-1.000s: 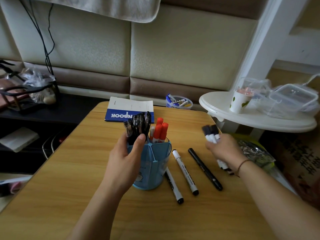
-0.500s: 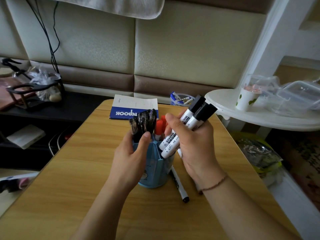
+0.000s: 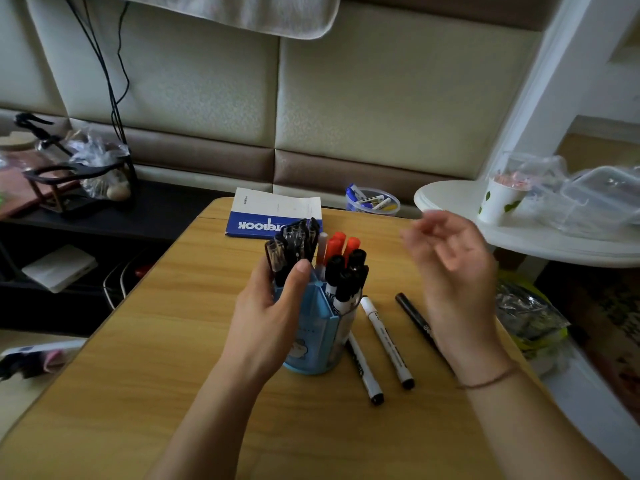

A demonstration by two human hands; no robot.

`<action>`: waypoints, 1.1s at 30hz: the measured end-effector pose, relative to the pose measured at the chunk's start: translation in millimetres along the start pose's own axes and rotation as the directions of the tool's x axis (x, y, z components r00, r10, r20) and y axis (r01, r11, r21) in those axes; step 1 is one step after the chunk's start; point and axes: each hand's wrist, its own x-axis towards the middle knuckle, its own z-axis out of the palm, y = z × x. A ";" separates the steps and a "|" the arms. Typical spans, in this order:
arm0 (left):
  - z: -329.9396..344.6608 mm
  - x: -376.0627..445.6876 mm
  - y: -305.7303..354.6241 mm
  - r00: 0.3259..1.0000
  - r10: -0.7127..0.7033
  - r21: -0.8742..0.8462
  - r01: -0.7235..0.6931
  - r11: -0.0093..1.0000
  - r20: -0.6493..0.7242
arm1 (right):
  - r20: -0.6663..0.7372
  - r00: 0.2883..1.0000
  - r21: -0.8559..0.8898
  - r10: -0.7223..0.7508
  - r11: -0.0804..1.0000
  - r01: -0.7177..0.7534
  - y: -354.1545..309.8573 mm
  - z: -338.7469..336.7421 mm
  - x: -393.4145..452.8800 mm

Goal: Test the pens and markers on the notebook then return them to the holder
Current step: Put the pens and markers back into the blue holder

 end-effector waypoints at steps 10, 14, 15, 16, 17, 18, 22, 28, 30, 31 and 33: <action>-3.1 1.8 -4.1 0.985 0.133 0.024 -0.132 0.991 -0.107 | 0.155 0.677 -0.904 0.720 0.380 -0.196 49.2 1.4 -29.3; -0.6 0.8 -6.6 0.983 0.165 0.002 -0.165 0.986 -0.075 | 0.274 0.739 -0.914 0.616 0.405 0.001 45.0 11.8 -45.3; -0.3 1.3 -6.8 0.981 0.182 0.015 -0.181 0.983 -0.065 | 0.269 0.752 -0.918 0.601 0.397 0.011 45.9 9.5 -44.9; -0.1 1.6 -6.5 0.978 0.199 0.030 -0.198 0.980 -0.061 | 0.250 0.764 -0.930 0.595 0.366 0.019 48.1 6.6 -42.6; -0.2 1.4 -5.8 0.976 0.211 0.041 -0.209 0.977 -0.059 | 0.227 0.778 -0.947 0.587 0.320 0.035 51.6 2.8 -38.9; -0.5 1.2 -5.3 0.975 0.215 0.046 -0.213 0.976 -0.058 | 0.194 0.792 -0.962 0.579 0.271 0.038 54.9 -1.4 -33.6; -3.6 -0.4 -4.5 0.979 0.202 0.023 -0.202 0.979 -0.029 | 0.092 0.816 -0.949 0.570 0.299 -0.102 61.5 -18.4 -15.2; -2.2 -1.6 -4.5 0.984 0.176 -0.030 -0.176 0.984 0.022 | -0.084 0.928 0.028 0.364 0.931 -0.363 1.2 -3.7 0.9; -1.9 -2.0 -4.6 0.986 0.163 -0.034 -0.162 0.986 0.026 | -0.069 0.956 0.418 0.285 0.879 -0.231 -27.3 12.2 -0.3; -2.2 -1.8 -4.9 0.987 0.158 -0.030 -0.157 0.987 0.026 | -0.051 0.968 0.524 0.247 0.832 -0.185 -36.0 20.3 -2.1; -2.6 -2.3 -4.9 0.988 0.155 0.001 -0.155 0.988 0.014 | -0.052 0.983 0.575 0.178 0.810 -0.116 -43.9 36.2 -8.6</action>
